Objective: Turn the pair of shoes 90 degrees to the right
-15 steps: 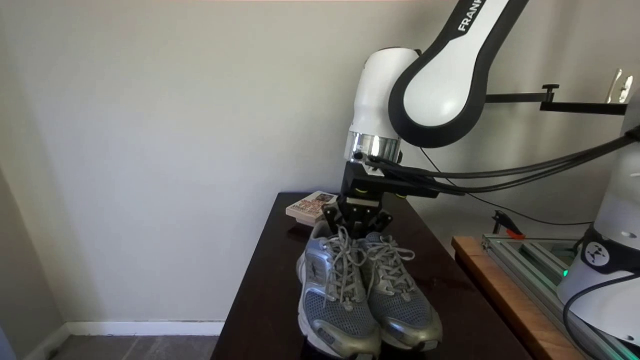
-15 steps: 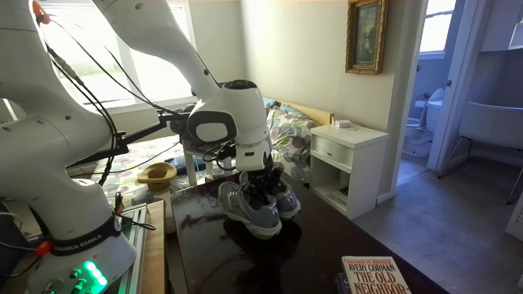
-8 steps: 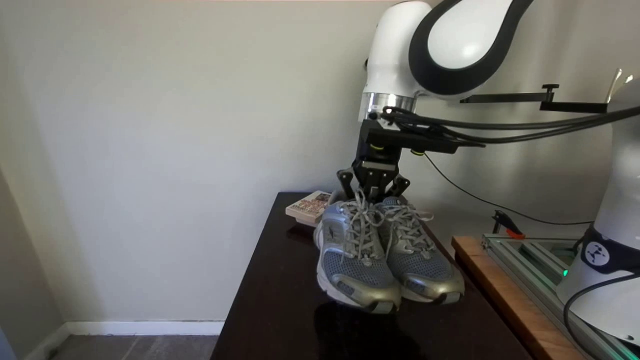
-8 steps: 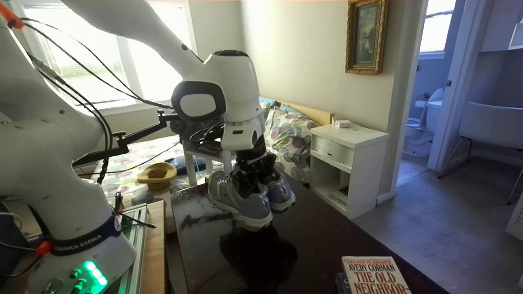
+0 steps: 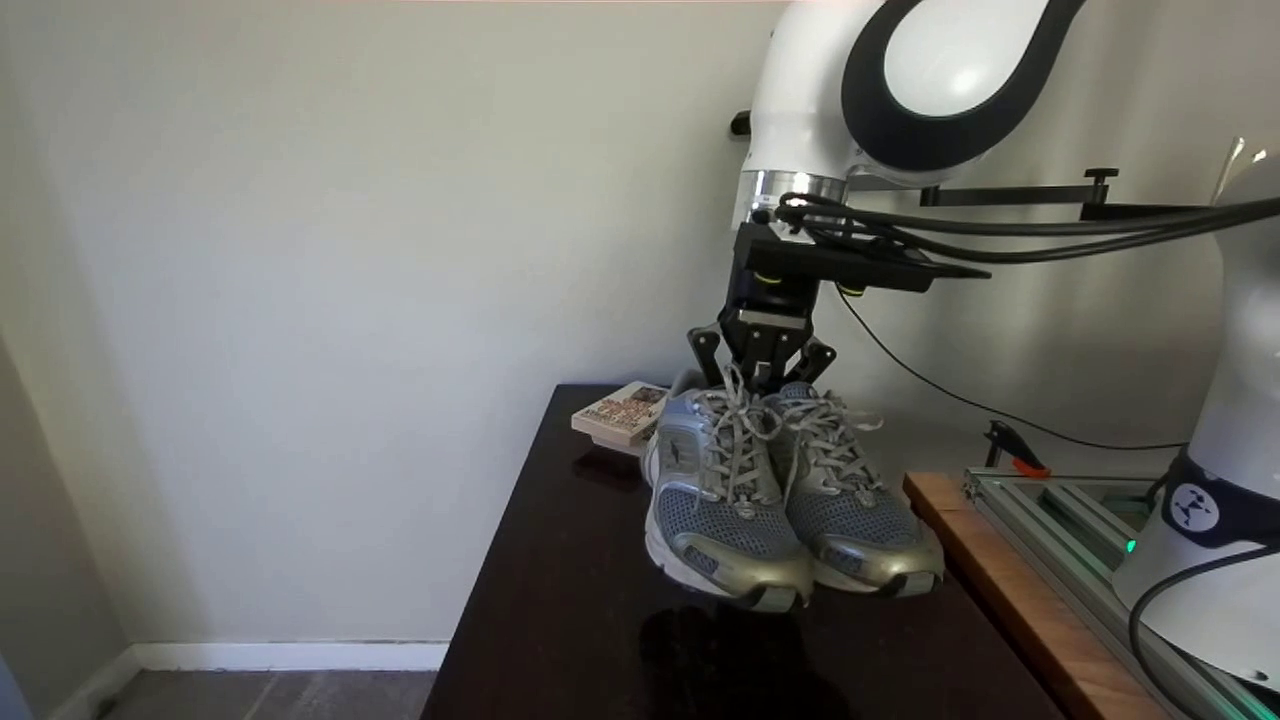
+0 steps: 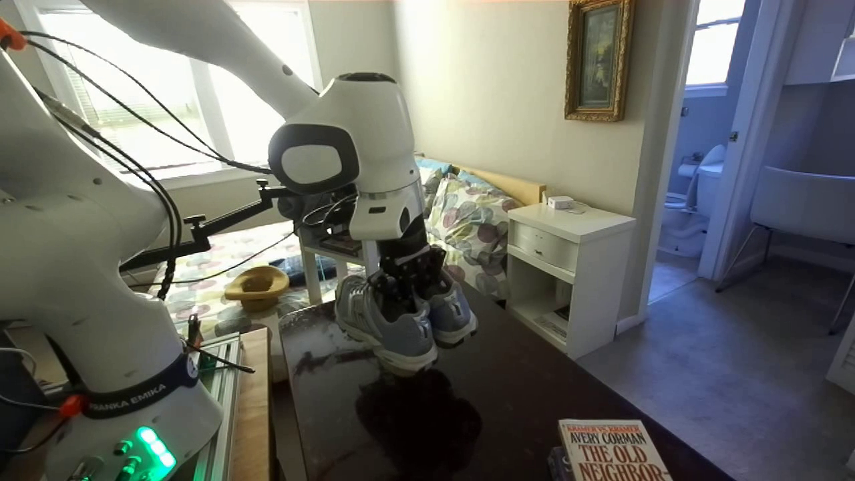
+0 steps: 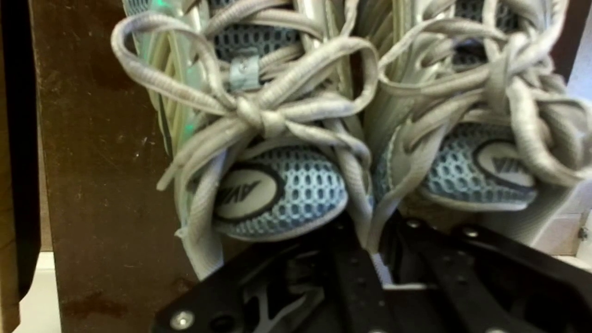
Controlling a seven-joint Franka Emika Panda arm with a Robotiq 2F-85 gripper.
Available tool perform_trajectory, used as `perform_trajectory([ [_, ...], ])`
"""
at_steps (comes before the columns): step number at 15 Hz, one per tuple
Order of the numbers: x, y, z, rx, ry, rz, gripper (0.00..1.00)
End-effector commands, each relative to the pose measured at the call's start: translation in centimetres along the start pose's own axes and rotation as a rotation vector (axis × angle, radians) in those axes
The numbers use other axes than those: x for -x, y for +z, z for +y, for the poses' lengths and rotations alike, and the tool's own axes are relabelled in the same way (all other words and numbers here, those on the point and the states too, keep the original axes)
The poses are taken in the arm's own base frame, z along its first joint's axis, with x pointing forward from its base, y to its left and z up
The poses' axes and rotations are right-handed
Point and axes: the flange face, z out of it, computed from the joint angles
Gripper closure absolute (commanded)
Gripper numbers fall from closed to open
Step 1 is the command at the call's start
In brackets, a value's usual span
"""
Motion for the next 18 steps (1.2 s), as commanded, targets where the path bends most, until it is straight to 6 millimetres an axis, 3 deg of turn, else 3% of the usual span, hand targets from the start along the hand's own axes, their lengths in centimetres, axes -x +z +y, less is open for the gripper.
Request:
perform_trajectory([
  [1,-0.6,0.5,-0.5,0.039,0.166,0.063,0.96],
  [18,-3.8,1.4,1.4,0.07,1.149,0.106,0.96],
])
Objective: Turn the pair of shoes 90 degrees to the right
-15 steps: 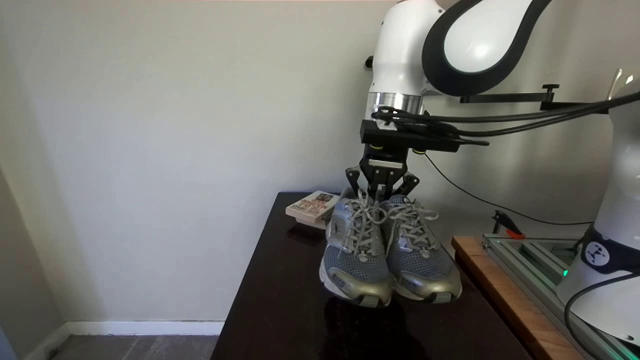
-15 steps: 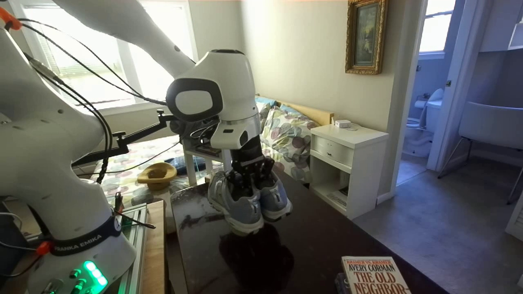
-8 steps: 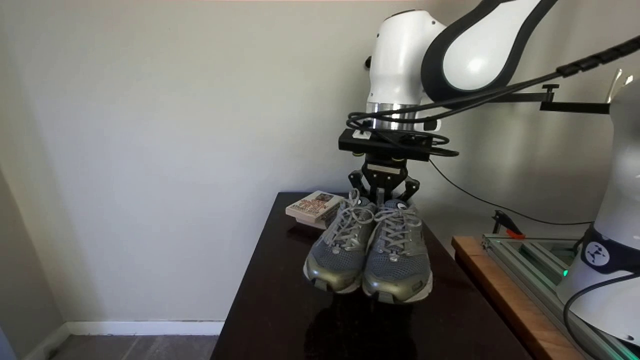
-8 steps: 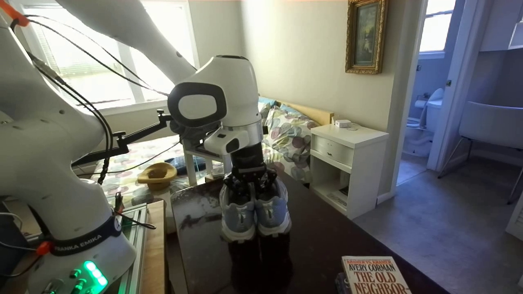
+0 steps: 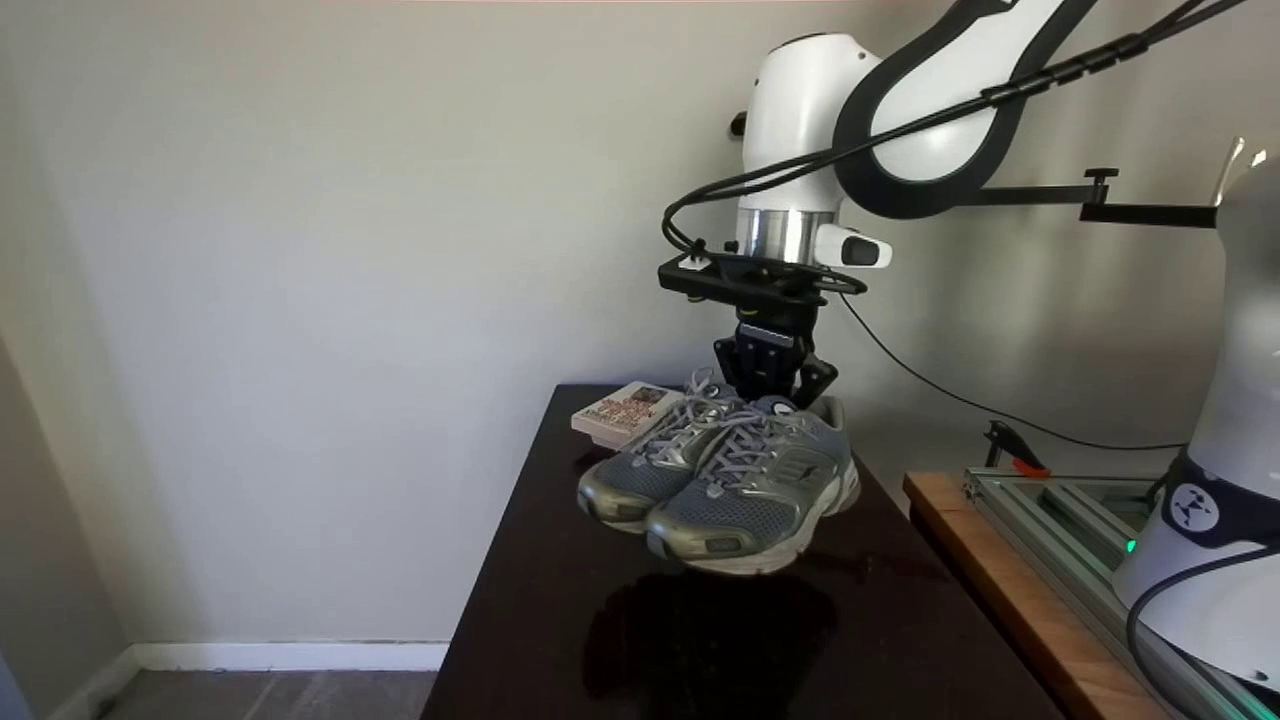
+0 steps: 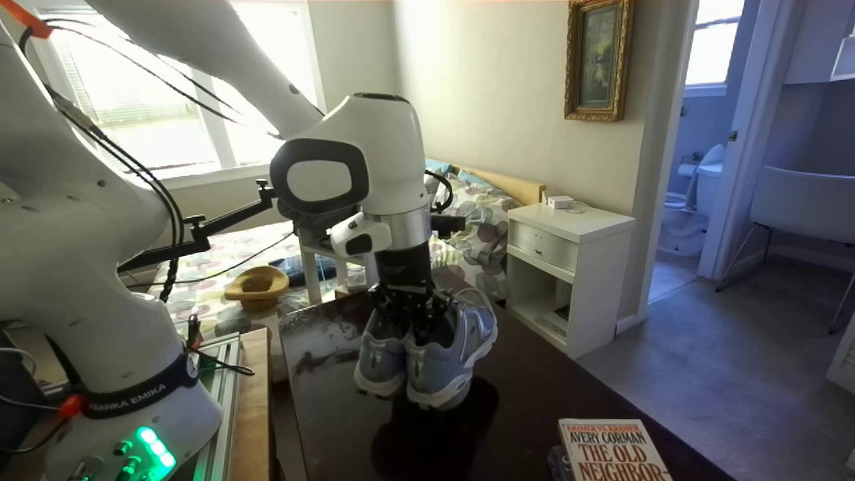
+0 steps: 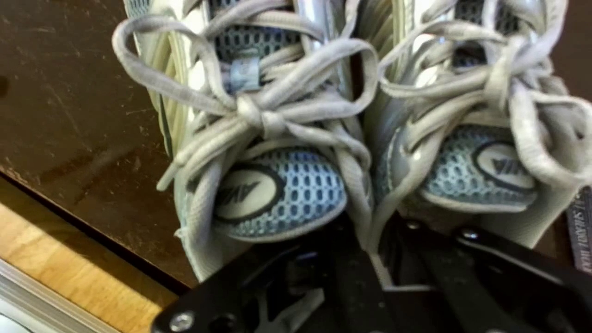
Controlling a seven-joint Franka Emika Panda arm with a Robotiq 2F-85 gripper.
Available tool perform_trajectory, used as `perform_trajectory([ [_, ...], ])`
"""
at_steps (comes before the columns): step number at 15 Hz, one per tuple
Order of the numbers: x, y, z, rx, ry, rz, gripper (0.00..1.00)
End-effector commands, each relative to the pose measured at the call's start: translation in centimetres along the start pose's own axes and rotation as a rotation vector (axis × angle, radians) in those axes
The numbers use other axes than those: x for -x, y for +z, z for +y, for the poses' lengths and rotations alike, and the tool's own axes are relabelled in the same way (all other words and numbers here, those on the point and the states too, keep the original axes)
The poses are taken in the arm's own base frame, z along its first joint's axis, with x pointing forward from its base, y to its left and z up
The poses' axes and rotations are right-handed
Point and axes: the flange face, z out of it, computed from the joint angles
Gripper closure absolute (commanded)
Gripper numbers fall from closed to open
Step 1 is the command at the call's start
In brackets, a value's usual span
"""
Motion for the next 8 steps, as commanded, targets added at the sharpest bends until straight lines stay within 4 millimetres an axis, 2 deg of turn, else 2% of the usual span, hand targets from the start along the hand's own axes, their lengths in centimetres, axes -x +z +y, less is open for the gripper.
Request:
perform_trajectory([
  [1,-0.2,0.0,-0.1,0.005,0.053,0.002,0.83],
  [4,-0.2,0.1,0.0,0.012,0.117,0.004,0.83],
  [5,-0.2,0.1,0.0,0.012,0.121,0.005,0.96],
  [8,-0.5,0.7,-1.2,0.005,0.337,0.018,0.96],
])
